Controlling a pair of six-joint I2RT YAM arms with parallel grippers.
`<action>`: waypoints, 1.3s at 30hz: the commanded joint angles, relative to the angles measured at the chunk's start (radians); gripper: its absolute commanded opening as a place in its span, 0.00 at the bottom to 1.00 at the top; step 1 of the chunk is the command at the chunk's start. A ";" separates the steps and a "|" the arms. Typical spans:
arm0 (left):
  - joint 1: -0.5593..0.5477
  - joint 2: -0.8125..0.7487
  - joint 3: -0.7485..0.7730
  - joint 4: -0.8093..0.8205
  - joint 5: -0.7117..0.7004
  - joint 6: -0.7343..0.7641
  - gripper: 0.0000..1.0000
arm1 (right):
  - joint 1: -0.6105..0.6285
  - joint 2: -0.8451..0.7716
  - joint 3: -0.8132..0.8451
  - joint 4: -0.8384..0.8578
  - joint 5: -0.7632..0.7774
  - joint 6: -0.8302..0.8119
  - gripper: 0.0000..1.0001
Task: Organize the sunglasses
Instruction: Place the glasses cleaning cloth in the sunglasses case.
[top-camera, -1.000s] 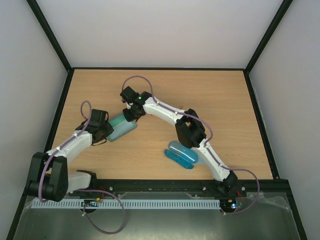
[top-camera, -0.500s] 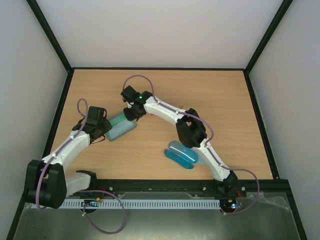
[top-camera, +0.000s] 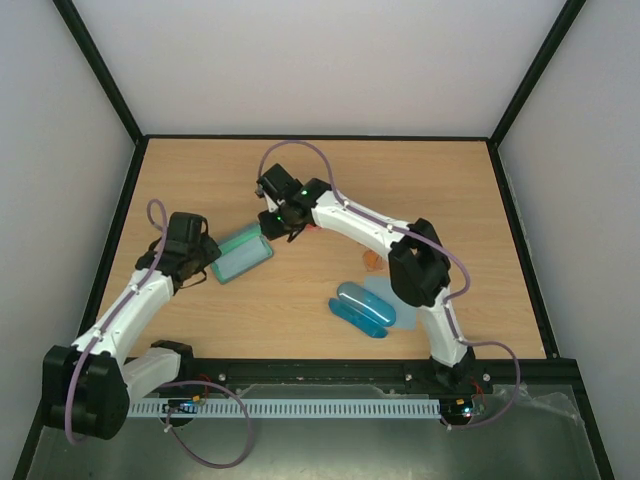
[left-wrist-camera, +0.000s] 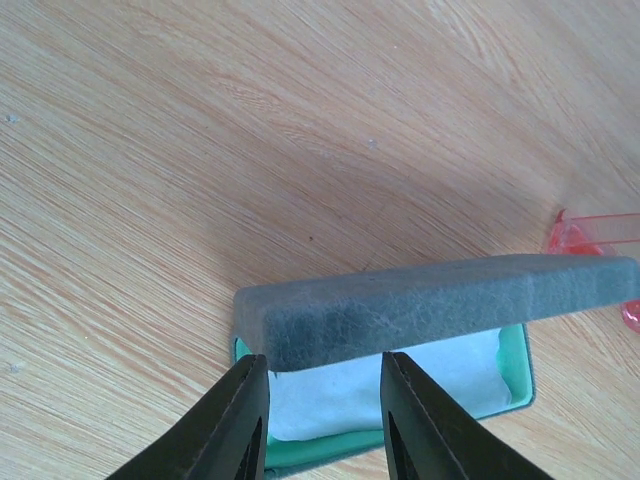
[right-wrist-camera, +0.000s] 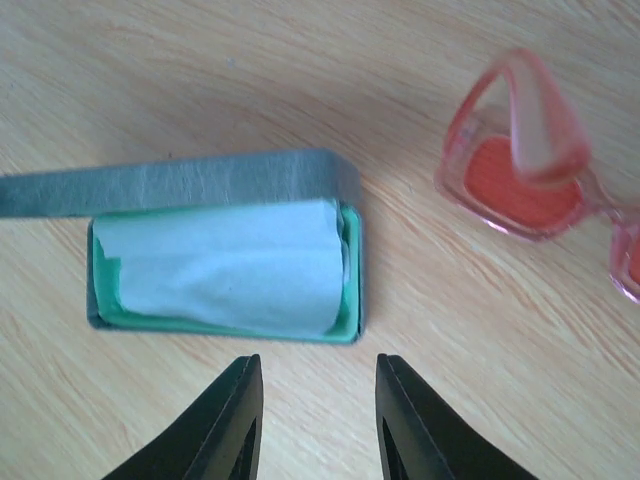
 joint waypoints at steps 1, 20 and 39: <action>0.006 -0.035 0.044 -0.044 0.023 0.033 0.35 | -0.003 -0.108 -0.107 0.005 0.019 -0.001 0.32; 0.006 -0.018 0.129 -0.043 0.134 0.098 0.56 | -0.181 -0.216 -0.253 0.013 0.401 0.046 0.50; 0.009 -0.045 0.163 -0.068 0.141 0.145 0.78 | -0.193 -0.058 -0.208 0.154 0.364 0.027 0.58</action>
